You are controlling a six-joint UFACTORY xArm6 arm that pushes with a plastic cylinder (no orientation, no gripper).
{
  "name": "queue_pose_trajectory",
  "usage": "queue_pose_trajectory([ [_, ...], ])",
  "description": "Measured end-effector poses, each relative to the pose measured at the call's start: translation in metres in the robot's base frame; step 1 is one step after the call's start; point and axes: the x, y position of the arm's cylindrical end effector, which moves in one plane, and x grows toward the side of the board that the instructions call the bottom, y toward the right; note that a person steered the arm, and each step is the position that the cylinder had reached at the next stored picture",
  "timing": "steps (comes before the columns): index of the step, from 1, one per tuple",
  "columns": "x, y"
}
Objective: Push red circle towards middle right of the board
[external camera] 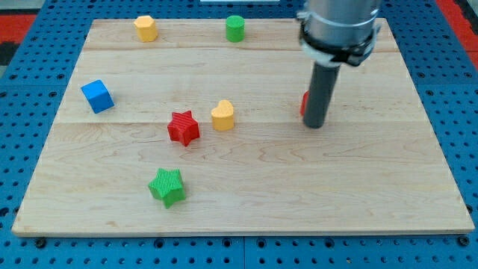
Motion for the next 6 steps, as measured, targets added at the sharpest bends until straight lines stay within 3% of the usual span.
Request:
queue_pose_trajectory([
  [2,-0.012,-0.044],
  [6,-0.070,0.018],
])
